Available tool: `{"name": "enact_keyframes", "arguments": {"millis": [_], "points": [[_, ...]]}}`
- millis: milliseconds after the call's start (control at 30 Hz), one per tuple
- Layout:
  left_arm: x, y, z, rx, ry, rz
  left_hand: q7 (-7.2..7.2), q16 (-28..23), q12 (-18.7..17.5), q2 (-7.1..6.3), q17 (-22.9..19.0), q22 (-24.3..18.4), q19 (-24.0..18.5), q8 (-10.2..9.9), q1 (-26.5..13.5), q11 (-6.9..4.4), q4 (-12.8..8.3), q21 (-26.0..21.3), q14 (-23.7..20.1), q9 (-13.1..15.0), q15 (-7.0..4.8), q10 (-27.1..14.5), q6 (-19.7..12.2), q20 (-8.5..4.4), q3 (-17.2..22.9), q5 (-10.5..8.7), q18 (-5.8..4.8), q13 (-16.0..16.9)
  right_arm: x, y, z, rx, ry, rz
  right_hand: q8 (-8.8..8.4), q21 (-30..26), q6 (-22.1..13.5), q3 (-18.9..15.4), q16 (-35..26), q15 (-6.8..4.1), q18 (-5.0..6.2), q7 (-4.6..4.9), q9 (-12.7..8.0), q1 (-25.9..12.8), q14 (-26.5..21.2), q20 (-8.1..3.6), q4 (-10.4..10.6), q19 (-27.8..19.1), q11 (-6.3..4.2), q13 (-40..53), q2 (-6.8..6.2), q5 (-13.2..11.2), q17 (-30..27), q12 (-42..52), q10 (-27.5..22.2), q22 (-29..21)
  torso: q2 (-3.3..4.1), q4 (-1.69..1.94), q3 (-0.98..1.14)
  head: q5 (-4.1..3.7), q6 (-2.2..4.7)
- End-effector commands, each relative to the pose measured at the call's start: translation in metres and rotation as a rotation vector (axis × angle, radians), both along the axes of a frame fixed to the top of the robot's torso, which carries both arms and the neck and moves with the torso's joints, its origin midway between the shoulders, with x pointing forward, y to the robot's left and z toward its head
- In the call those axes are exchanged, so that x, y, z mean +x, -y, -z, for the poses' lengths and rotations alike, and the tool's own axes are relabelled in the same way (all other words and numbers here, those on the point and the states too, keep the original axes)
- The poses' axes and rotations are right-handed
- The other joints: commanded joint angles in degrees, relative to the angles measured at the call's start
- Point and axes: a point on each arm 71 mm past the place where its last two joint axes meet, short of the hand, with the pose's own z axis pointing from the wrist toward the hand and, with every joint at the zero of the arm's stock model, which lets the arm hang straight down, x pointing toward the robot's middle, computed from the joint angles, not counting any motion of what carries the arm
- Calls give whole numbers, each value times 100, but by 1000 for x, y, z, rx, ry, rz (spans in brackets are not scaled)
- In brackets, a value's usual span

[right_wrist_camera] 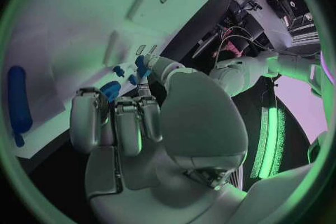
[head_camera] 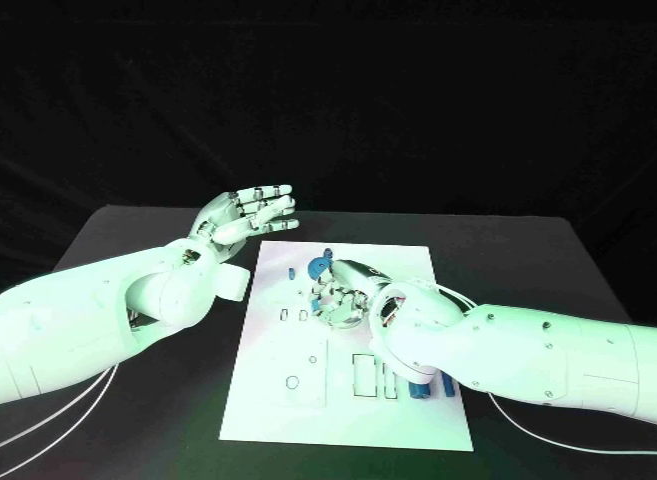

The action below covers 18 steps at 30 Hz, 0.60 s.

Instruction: Assemble the parts on the task board

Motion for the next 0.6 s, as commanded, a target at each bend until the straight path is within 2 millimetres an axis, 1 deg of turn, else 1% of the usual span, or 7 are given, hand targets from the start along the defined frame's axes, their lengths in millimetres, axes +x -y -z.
{"name": "enact_keyframes", "arguments": {"millis": [33, 233, 400, 600], "points": [[-1, 3, -1, -12, 3, 20, 521, -8, -6, 37, 6, -6, -29, -16, 35, 0, -8, -17, 28, 2, 5, 43, 5, 17, -14, -17, 24, 2, 0, -2, 2, -47, 25, 7, 66, -18, 44, 30, 19, -55, -5, -31, 56, -70, 537, -23, -1, 18, -52, 756, -4, -29, 1231, 2, 74, 363, 3, 8, 3, 5, -13], [-1, 4, -1, -12, 2, 22, 523, -10, -4, 46, 5, -5, -26, -14, 39, -2, -8, -18, 25, 3, 3, 46, 13, 17, -7, -17, 25, 3, -2, -8, 5, -59, 35, 4, 74, -12, 46, 27, 21, -58, -7, -35, 61, -104, 540, -25, -1, 25, -55, 759, -21, -31, 1242, 3, 78, 371, 1, 5, 3, 21, -36], [-1, 4, -1, -12, 2, 23, 523, -10, -4, 46, 5, -5, -26, -14, 39, -2, -8, -18, 25, 3, 3, 46, 13, 17, -7, -17, 25, 3, -2, -10, 7, -69, 40, 1, 83, -9, 47, 21, 22, -62, -8, -40, 67, -152, 541, -29, 1, 31, -59, 768, -45, -39, 1245, 9, 87, 377, 2, -5, 3, 40, -52], [-1, 4, -1, -12, 1, 24, 523, -10, -4, 46, 5, -5, -26, -14, 39, -2, -8, -18, 25, 3, 3, 46, 13, 17, -7, -17, 25, 3, -4, -11, 9, -78, 36, -4, 89, -6, 45, 15, 22, -65, -10, -43, 70, -189, 541, -32, 2, 36, -62, 770, -67, -55, 1244, 10, 90, 382, 0, -4, -1, 35, -66]]}}
